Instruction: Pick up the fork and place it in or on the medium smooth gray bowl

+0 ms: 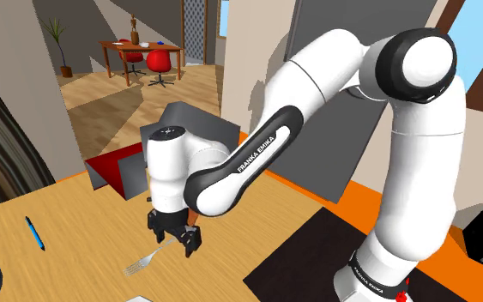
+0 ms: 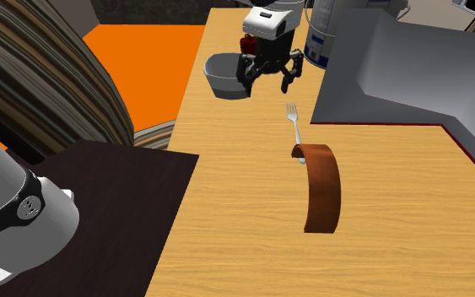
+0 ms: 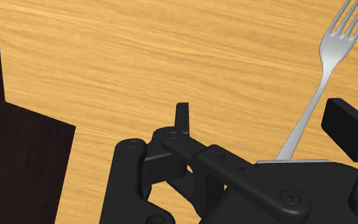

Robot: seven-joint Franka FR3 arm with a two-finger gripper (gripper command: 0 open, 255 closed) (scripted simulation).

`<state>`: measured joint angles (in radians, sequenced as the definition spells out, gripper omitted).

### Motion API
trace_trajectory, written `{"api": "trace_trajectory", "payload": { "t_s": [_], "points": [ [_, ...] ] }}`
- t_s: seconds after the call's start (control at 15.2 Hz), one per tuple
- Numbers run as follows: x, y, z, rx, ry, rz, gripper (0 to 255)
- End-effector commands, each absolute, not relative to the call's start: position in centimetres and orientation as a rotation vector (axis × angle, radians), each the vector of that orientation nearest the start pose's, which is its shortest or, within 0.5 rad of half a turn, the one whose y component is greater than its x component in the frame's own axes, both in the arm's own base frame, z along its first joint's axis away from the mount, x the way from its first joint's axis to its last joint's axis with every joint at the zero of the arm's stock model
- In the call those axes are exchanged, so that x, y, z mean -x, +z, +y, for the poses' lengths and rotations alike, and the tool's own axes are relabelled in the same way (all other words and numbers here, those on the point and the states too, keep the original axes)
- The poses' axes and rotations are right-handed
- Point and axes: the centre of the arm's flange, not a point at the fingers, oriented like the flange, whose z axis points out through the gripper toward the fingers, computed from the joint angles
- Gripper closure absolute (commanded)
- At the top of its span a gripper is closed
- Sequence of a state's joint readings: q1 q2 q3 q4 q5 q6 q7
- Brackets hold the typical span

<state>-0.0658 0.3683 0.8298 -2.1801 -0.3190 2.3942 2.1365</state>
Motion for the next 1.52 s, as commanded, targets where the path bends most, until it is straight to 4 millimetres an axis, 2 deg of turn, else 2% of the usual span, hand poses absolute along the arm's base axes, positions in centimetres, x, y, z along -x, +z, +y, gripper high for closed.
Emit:
{"api": "trace_trajectory", "payload": {
  "t_s": [0.0, 0.46, 0.99, 1.45],
  "points": [
    [-41.9, 25.2, 39.5, 2.567, 0.074, 1.805, 0],
    [-48.3, 20.5, 43.4, 2.368, 0.047, 2.032, 0],
    [-48.3, 16.5, 43.5, 2.368, 0.047, 2.032, 0],
    [-48.3, 16.5, 43.5, 2.368, 0.047, 2.032, 0]
  ]
}}
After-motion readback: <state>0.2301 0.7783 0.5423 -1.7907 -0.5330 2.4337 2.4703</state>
